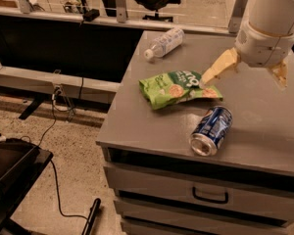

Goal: Place pepsi can upright

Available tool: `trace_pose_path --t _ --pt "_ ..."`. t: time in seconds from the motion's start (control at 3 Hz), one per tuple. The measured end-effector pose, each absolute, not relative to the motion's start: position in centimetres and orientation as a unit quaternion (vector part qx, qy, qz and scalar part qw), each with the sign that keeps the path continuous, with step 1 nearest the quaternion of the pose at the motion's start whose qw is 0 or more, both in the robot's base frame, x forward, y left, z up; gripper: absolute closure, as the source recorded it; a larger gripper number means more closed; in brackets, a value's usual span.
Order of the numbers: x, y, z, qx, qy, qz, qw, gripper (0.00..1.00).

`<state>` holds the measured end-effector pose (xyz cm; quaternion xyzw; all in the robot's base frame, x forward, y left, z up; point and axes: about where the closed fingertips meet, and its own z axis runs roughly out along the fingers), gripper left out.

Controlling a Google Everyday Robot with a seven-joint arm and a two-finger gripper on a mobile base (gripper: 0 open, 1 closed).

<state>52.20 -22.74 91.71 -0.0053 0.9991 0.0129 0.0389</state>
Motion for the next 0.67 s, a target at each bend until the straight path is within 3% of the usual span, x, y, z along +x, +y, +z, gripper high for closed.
trace_pose_path --t 0.67 --pt "50.83 -23.04 90.68 0.024 0.999 0.008 0.045 0.0"
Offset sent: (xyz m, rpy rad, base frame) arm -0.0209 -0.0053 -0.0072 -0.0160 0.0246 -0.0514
